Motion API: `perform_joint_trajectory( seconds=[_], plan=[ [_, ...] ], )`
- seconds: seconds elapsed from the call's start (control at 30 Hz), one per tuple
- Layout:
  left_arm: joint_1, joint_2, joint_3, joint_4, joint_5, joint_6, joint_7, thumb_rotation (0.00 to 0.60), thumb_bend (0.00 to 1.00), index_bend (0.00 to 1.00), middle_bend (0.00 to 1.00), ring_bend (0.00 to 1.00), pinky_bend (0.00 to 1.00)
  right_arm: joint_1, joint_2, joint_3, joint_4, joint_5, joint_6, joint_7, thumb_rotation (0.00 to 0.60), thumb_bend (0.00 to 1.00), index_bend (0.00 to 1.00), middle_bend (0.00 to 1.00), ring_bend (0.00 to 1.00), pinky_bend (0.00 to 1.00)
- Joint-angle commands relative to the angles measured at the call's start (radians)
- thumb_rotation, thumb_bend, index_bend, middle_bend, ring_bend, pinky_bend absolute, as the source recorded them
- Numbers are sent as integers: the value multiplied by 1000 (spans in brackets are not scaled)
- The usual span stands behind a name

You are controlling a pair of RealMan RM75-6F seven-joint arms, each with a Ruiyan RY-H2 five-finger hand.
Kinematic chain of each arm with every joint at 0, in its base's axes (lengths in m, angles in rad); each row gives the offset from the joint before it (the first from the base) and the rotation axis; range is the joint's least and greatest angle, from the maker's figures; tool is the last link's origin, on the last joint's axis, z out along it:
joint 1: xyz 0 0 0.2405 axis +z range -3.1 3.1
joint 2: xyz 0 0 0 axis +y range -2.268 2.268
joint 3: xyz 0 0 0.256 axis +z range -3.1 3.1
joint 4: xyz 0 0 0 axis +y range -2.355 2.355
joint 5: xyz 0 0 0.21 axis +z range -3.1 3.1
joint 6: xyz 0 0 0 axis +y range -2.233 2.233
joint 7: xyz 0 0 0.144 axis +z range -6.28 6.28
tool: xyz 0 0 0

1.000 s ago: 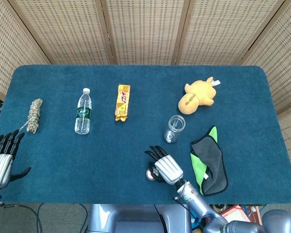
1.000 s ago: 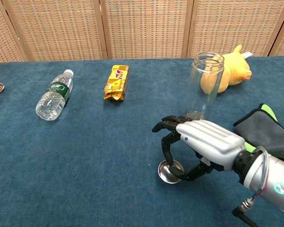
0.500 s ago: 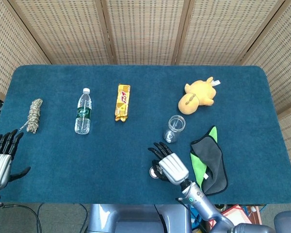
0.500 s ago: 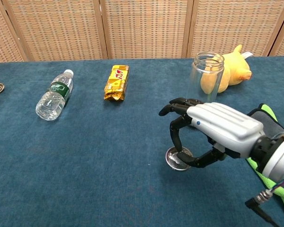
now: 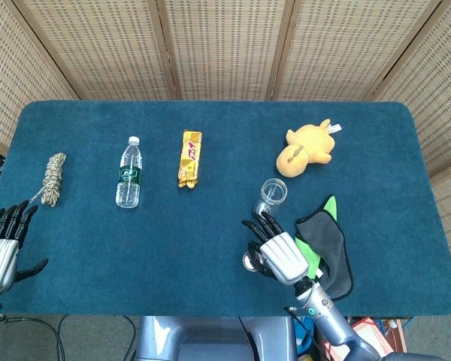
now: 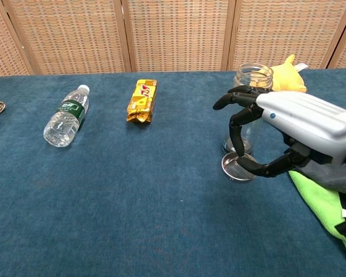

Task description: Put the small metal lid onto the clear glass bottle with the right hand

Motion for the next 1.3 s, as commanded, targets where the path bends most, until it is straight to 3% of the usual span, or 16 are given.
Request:
perform_joint_trajectory(
  seconds=[0.03, 0.37, 0.77, 1.3],
  plan=[
    [-1, 0, 1, -2, 2, -1, 0, 600, 183, 0, 0, 0, 0, -6, 25, 11, -33, 1, 12, -19, 600, 525, 634, 237, 1, 128],
    [2, 1, 2, -3, 8, 6, 6, 600, 183, 0, 0, 0, 0, 2, 93, 56, -133, 27, 9, -97, 600, 525, 634, 234, 1, 128],
    [1, 8, -3, -9, 13, 12, -2, 600, 184, 0, 0, 0, 0, 48, 173, 176, -267, 161, -29, -269, 600, 525, 634, 233, 0, 130],
    [-14, 10, -11, -21, 22, 2, -15, 600, 184, 0, 0, 0, 0, 109, 186, 272, -278, 364, -41, -370, 600, 525, 634, 228, 0, 141]
  ],
)
